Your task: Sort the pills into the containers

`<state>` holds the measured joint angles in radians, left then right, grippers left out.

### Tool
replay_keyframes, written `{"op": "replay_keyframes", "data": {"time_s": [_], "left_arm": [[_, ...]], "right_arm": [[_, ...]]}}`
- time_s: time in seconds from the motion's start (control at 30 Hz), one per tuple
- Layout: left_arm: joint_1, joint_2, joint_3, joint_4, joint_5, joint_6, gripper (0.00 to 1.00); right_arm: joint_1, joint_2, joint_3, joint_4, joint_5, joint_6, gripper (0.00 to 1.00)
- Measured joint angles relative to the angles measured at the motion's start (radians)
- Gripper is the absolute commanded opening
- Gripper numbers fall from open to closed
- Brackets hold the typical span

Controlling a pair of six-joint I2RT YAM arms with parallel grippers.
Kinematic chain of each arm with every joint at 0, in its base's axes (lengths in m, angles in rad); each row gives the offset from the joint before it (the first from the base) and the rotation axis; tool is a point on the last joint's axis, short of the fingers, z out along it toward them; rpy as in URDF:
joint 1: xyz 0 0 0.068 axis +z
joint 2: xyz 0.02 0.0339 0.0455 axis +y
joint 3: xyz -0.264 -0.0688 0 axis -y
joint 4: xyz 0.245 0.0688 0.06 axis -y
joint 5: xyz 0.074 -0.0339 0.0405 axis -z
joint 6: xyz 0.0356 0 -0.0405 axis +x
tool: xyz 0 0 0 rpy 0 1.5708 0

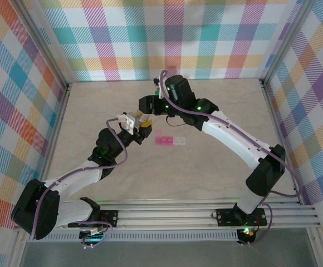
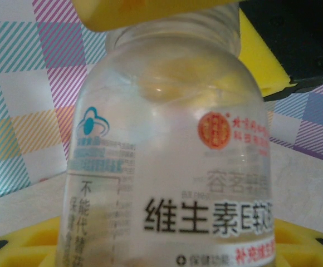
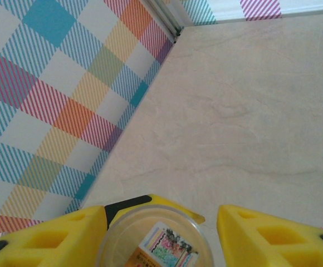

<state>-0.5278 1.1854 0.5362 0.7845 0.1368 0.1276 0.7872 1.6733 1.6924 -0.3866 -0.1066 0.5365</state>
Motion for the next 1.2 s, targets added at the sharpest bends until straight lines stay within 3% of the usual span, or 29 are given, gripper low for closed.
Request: {"op": "replay_keyframes", "data": {"time_s": [0.4, 0.57, 0.7, 0.9, 1.2], "left_arm": [[-0.002, 0.012, 0.003, -0.025, 0.018, 0.0, 0.0], [-0.004, 0.013, 0.003, -0.012, 0.111, 0.0, 0.0], [-0.002, 0.012, 0.003, 0.027, 0.213, -0.002, 0.0], [0.007, -0.007, 0.004, 0.038, 0.394, -0.004, 0.0], [0.012, -0.018, 0.042, 0.016, 0.628, 0.022, 0.0]], "right_arm": [[-0.001, -0.053, -0.147, 0.16, -0.018, 0.021, 0.32], [-0.008, -0.156, -0.307, 0.298, -0.049, -0.023, 0.01], [-0.023, -0.241, -0.42, 0.407, -0.119, -0.092, 0.0], [-0.064, -0.332, -0.506, 0.453, -0.324, -0.264, 0.0], [-0.109, -0.392, -0.467, 0.276, -0.6, -0.769, 0.0]]}}
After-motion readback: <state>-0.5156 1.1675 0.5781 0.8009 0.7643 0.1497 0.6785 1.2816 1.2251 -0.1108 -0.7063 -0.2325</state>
